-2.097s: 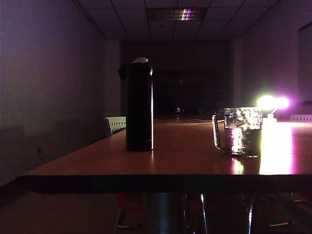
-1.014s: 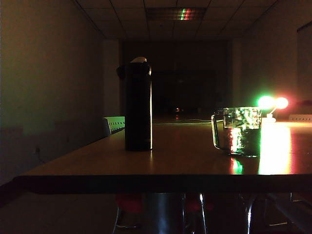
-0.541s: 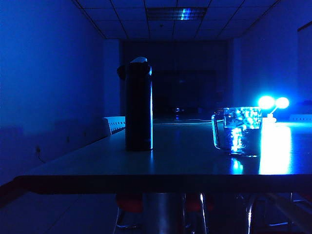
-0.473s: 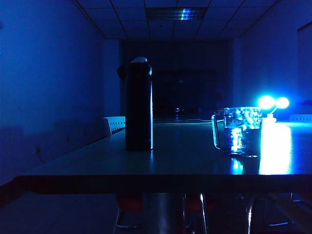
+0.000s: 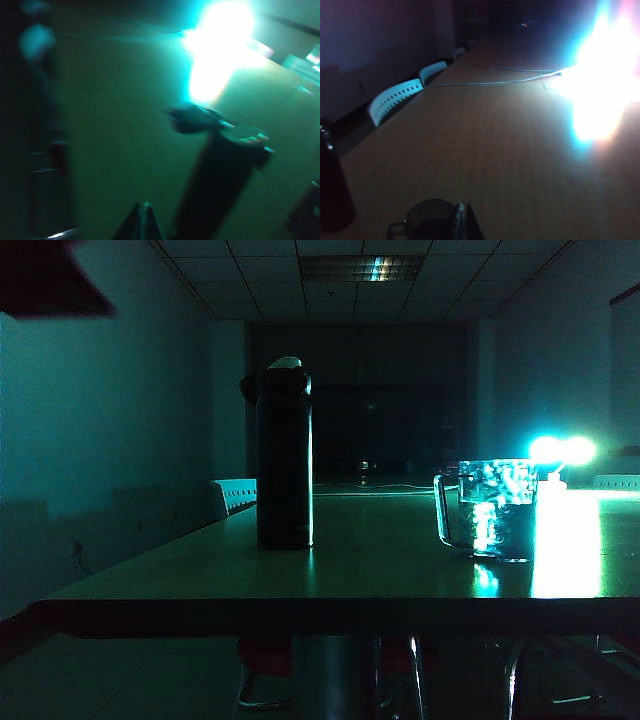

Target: Pick up the black thermos cup, pour some water from it into the cup, and then put the thermos cup back on the table.

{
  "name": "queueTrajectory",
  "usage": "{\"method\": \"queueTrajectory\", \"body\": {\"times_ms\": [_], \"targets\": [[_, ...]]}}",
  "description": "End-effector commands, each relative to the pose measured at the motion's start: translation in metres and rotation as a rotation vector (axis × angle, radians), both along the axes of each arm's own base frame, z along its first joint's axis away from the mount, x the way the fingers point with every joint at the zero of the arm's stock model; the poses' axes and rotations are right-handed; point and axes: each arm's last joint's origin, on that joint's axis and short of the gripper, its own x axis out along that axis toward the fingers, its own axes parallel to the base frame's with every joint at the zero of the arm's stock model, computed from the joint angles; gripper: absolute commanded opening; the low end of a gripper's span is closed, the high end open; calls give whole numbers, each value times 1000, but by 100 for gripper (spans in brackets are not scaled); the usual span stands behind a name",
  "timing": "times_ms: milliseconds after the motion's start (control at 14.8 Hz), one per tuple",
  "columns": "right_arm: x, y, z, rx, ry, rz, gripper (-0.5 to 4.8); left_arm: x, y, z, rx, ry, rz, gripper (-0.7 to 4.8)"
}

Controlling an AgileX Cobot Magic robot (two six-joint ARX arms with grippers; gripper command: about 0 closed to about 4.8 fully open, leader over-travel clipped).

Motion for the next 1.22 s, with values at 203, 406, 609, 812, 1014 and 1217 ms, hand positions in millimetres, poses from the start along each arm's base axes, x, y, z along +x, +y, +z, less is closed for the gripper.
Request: {"method": "queueTrajectory", "body": {"times_ms": [203, 406, 609, 812, 1014, 1217], "targets": [[0, 1, 1, -3, 2, 37, -5, 20, -43, -21, 1, 16, -149, 271], [1, 1, 0, -4, 19, 37, -5, 26, -66, -40, 25, 69, -165, 479], [1, 1, -1, -4, 21, 48, -5, 35, -76, -53, 26, 51, -197, 479], [1, 2, -1, -5, 25, 58, -5, 49, -82, -68, 28, 0, -249, 479], [1, 2, -1, -5, 28, 60, -5, 69, -88, -85, 50, 44, -244, 479], [1, 2, -5, -7, 63, 60, -5, 92, -97, -97, 71, 51, -282, 479]]}}
